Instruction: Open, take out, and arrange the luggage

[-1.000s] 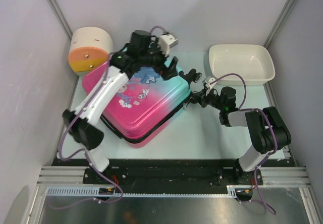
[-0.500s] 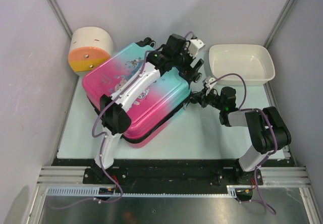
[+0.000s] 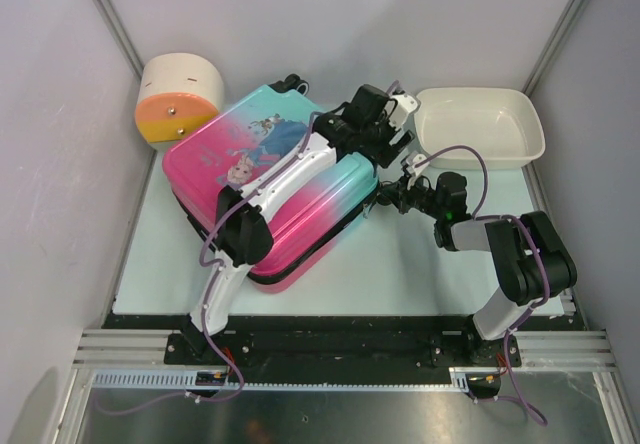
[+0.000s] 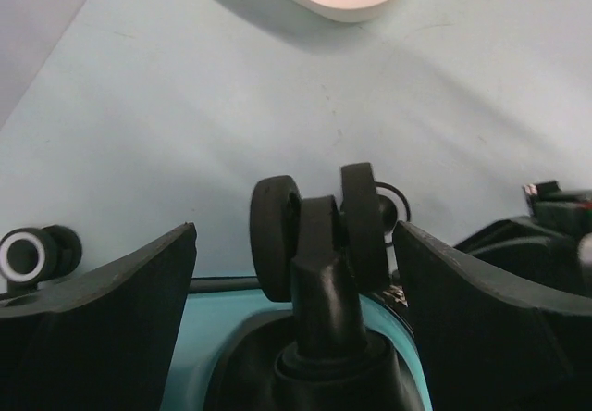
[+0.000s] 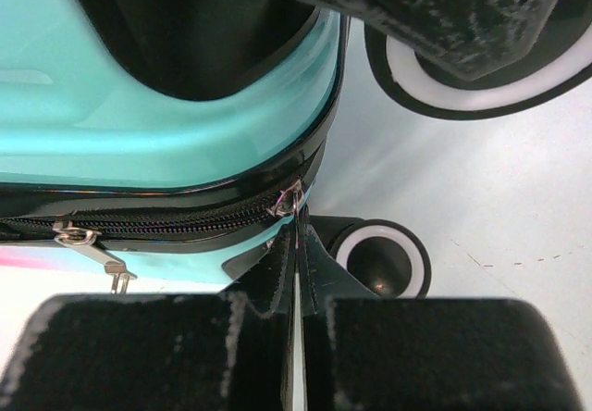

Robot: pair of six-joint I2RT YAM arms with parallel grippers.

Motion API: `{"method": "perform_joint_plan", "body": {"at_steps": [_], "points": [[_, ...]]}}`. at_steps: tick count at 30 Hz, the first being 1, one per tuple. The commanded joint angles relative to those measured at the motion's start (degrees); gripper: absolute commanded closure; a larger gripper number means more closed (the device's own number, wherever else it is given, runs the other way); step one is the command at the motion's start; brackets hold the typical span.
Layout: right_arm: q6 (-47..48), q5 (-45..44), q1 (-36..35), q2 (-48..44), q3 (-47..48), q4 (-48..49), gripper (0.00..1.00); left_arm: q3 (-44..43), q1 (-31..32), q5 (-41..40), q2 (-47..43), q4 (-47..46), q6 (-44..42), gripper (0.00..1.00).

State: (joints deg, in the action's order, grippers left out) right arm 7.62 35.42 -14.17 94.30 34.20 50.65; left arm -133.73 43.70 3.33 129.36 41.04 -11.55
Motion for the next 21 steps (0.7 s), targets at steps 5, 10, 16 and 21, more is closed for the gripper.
{"method": "perform_joint_plan", "body": {"at_steps": [5,10,16,21], "points": [[1.1,-0.8,-0.2,-1.2,3.9,8.6,1.00,0.1,0.4,-3.9,0.0,0.6,-0.7,0.45],[0.7,0.3,0.0,-2.0,3.5,8.4,1.00,9.6,0.4,10.4,-6.2,0.6,-2.7,0.73],[-1.9,4.2,1.8,-3.1,2.1,8.2,1.00,22.7,0.2,16.3,-15.7,1.1,-5.3,1.00],[-6.3,8.0,1.4,-3.2,1.4,9.5,1.00,30.4,0.2,20.7,-22.1,1.9,-7.3,1.00]]}}
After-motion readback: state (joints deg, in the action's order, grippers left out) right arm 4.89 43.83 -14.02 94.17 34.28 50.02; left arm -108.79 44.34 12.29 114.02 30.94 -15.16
